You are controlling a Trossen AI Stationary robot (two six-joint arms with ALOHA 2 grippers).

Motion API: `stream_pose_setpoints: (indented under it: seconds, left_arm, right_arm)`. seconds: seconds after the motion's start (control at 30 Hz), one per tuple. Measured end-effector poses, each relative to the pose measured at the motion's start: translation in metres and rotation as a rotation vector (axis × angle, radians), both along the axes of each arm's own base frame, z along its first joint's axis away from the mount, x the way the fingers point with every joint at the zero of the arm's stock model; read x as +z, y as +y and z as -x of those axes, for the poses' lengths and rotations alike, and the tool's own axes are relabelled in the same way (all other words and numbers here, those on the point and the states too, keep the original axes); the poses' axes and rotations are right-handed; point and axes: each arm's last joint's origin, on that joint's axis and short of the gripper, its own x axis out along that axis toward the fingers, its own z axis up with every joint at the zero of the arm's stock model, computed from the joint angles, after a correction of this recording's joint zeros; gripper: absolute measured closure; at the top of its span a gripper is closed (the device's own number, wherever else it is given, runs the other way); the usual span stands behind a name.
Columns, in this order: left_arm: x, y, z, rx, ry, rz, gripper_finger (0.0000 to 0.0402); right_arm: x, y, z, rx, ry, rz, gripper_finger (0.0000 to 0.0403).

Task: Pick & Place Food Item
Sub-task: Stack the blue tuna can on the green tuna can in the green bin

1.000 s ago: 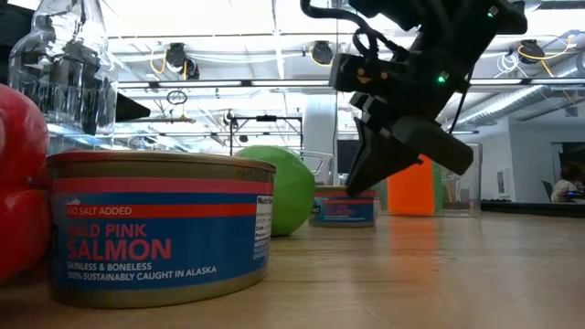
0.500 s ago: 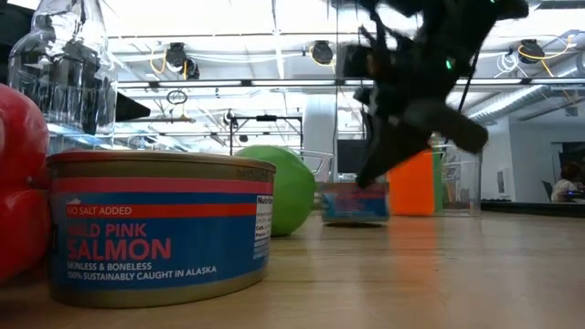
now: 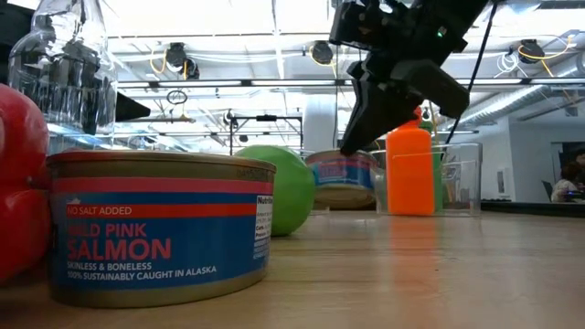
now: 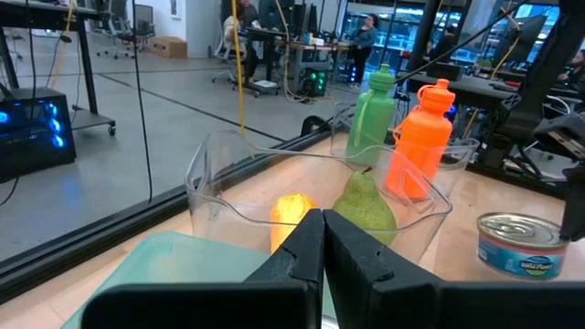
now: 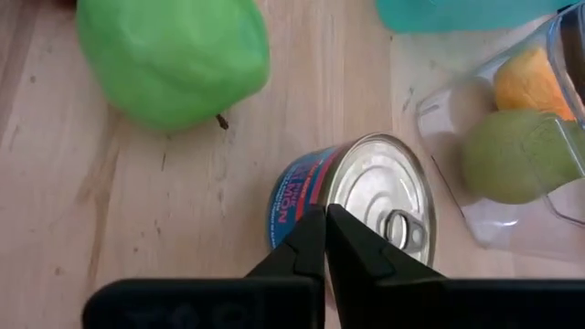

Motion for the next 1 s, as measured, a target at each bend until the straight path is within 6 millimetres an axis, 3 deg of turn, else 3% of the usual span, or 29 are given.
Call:
stream_pose_setpoints:
  seconds: [0.4, 0.67, 1.0]
  left_arm:
    - [0.0, 0.0, 0.0, -0.001, 0.0, -0.001, 0.0387]
    - [0.0, 0.0, 0.0, -0.001, 0.0, -0.001, 0.0387]
    - [0.0, 0.0, 0.0, 0.0, 0.0, -0.001, 0.0387]
  right_arm:
    - [0.004, -0.001, -0.002, -0.002, -0.016, 0.053, 0.0403]
    - [0.026, 0.0, -0.013, 0.033, -0.066, 0.102, 0.0403]
    - [0.05, -0.023, -0.03, 0.025, -0.106, 0.153, 0.0401]
